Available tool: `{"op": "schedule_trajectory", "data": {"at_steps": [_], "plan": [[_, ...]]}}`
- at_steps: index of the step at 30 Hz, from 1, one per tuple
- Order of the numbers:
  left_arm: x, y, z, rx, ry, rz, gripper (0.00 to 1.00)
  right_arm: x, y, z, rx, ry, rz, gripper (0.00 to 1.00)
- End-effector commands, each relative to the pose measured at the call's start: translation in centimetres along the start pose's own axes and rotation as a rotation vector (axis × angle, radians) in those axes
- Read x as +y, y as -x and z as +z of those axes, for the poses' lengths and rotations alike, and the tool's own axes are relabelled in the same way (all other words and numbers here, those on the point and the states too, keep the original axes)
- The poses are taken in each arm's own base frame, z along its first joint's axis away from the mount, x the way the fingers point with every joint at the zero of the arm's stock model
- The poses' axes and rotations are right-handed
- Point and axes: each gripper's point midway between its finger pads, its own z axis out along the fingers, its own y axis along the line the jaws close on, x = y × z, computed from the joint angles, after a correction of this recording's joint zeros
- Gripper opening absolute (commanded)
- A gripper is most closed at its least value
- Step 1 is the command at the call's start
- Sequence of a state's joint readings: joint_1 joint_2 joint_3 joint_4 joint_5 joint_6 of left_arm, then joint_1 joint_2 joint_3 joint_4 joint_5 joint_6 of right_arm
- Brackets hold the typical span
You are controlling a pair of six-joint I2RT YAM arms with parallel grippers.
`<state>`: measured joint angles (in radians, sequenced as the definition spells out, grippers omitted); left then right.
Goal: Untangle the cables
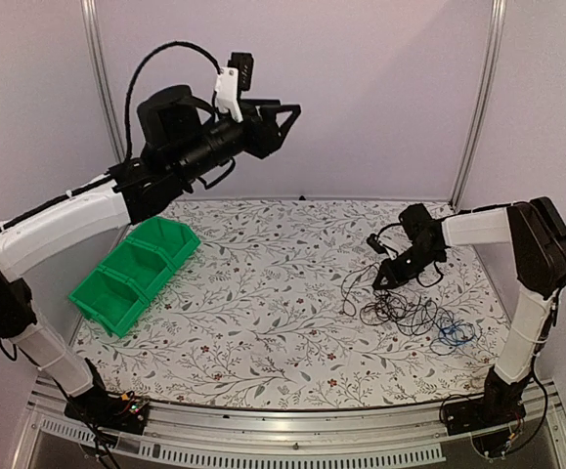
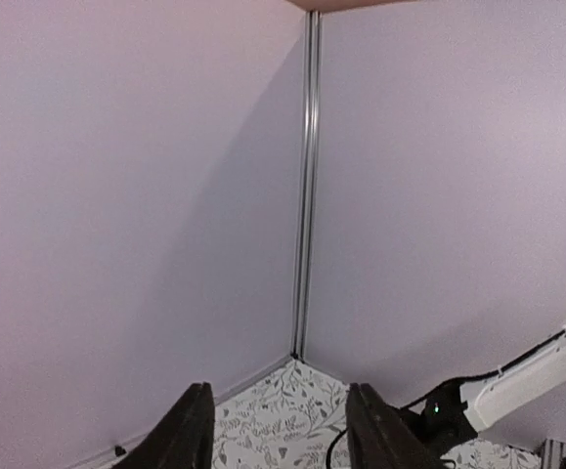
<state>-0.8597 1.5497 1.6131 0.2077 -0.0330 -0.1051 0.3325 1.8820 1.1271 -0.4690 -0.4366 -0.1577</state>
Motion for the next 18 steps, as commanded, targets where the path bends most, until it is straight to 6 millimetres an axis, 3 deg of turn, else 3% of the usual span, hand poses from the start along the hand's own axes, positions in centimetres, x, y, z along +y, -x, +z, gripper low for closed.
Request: {"op": "schedule_trajectory", "data": {"at_steps": [1, 4, 9, 13, 18], "plan": [[0.5, -15.1, -0.4, 0.328, 0.024, -0.056, 0.55, 2.3, 3.3, -4.0, -0.099, 0.032, -0.107, 0.0], [0.0, -20.9, -1.5, 0.439, -0.013, -0.082, 0.61, 3.3, 3.2, -4.4, -0.103, 0.039, -0.145, 0.0], [-1.2, -29.6, -2.2, 0.615, -0.068, -0.142, 0.63, 5.2, 2.2, -3.8, -0.083, 0.061, -0.187, 0.0], [-3.0, -33.6, -2.0, 0.671, -0.129, -0.158, 0.65, 5.9, 2.1, -3.5, -0.079, 0.077, -0.191, 0.0], [-7.5, -37.1, -2.4, 0.724, -0.333, -0.193, 0.64, 5.9, 2.4, -3.2, -0.078, 0.078, -0.188, 0.0]]}}
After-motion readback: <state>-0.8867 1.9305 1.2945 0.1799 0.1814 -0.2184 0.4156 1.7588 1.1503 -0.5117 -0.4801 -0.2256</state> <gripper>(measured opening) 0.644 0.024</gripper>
